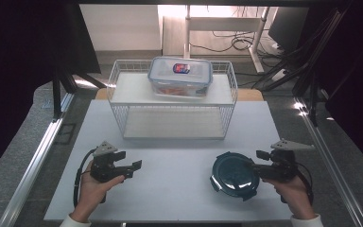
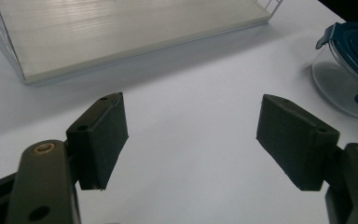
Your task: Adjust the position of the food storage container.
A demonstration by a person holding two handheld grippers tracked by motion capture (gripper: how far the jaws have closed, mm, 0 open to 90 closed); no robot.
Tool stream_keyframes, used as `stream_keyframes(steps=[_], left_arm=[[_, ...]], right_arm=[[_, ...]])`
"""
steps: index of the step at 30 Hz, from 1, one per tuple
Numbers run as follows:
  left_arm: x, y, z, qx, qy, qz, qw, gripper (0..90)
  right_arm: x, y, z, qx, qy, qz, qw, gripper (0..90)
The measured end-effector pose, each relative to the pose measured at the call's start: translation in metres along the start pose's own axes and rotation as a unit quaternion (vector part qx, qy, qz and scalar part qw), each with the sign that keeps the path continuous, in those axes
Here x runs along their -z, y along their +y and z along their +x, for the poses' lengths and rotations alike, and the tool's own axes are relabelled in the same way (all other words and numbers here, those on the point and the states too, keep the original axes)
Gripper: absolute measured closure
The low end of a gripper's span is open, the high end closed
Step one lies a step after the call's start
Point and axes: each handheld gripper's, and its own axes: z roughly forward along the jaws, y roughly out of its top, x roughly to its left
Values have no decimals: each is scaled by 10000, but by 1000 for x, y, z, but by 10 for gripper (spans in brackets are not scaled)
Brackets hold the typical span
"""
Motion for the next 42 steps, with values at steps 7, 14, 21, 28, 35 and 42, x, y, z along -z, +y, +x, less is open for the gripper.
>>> stream_keyframes(steps=[7, 14, 21, 28, 35, 42], left_arm=[[-1, -3, 4, 25, 52, 63, 10000, 233], [-2, -8, 3, -155, 192, 174, 9995, 236], [-5, -10, 4, -174, 173, 294, 9993, 222], [-8, -12, 1, -237, 180, 424, 9987, 204], [-8, -12, -1, -101, -144, 487, 9987, 212], [-7, -12, 1, -112, -62, 474, 9988, 213]], right_arm=[[5, -3, -7, -52, -87, 27, 9999, 315], [19, -15, -19, -200, -253, 214, 9993, 434], [29, -34, -31, -315, -326, 558, 9974, 602], [25, -49, -36, -180, -481, 1066, 9930, 838], [-8, -60, -28, 52, -422, 1661, 9852, 888], [-20, -62, -19, 416, -517, 1792, 9816, 889]])
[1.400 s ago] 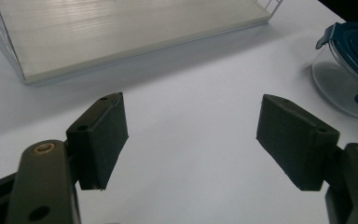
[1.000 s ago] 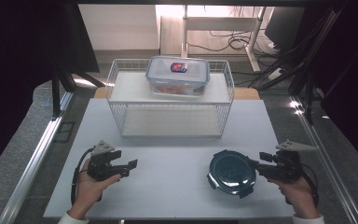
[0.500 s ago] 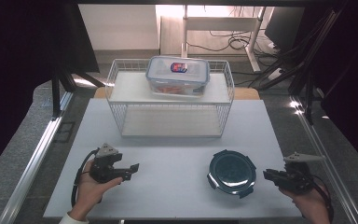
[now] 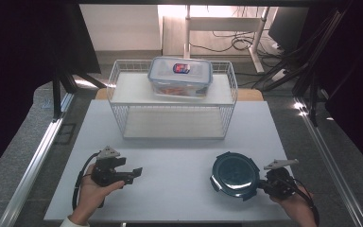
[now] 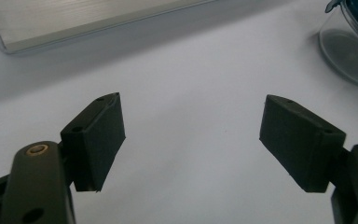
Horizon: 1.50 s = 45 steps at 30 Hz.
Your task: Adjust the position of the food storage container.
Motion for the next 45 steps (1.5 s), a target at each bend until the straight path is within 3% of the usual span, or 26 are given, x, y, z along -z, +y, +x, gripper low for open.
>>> stream_keyframes(steps=[7, 16, 36, 45], left_arm=[[-2, 0, -3, -37, 48, 75, 10000, 214], [-3, 0, -2, -38, 74, 127, 9999, 215], [-7, 0, -1, -16, 116, 210, 9997, 208], [-10, 0, -1, -33, 126, 272, 9995, 206]], right_arm=[[0, 2, 8, 195, -237, 74, 9995, 890], [-5, 10, 24, 456, -215, 91, 9987, 891], [-22, 34, 65, 798, -209, -93, 9965, 891], [-32, 48, 69, 835, -200, -173, 9962, 891]])
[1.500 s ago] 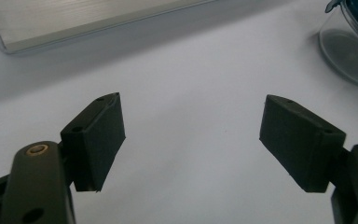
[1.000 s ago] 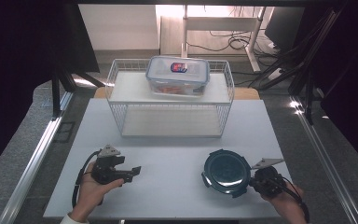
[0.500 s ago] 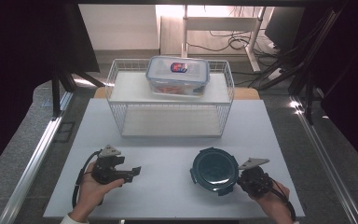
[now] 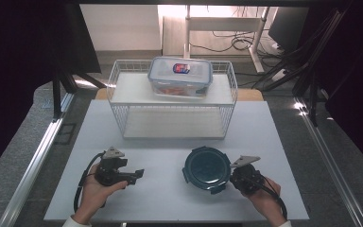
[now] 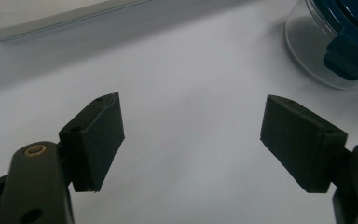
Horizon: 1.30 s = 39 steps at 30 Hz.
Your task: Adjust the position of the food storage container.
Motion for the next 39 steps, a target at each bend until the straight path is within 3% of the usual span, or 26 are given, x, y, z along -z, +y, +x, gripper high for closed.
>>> stream_keyframes(steps=[7, 27, 32, 39], left_arm=[[0, 0, 2, 38, 18, 3, 10000, 206], [-1, 0, 4, 65, 15, 45, 10000, 206], [-1, 1, 5, 177, -190, 9, 9997, 206], [-1, 0, 5, 178, -169, 12, 9997, 206]], right_arm=[[-8, 9, 2, 74, -39, -11, 10000, 891], [-26, 37, 36, 487, 204, -36, 9986, 891], [-29, 40, 42, 538, 305, -15, 9981, 891], [-32, 44, 48, 611, 382, -11, 9974, 891]])
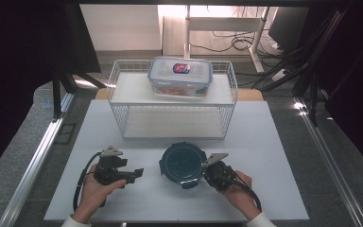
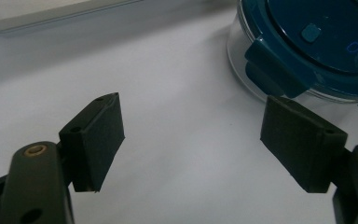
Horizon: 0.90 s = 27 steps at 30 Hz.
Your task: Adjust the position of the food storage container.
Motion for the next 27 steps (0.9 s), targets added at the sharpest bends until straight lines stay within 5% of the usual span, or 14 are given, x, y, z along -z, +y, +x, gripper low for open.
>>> stream_keyframes(steps=[12, 14, 20, 23, 27], left_arm=[[-1, -1, 2, 18, 20, 18, 10000, 205], [1, -1, 3, 20, 30, -10, 10000, 205], [2, -1, 4, 86, 40, -100, 9999, 198], [4, -1, 3, 175, 16, -173, 9997, 191], [5, -1, 2, 247, -2, -226, 9994, 189]], right_arm=[[-1, 1, 1, 10, 175, -80, 9998, 891], [4, -1, -2, -41, 329, -202, 9992, 891], [33, -14, -21, -442, 315, -599, 9967, 890], [43, -21, -33, -770, 446, -848, 9924, 869], [53, -27, -48, -1303, 972, -1384, 9770, 508]])
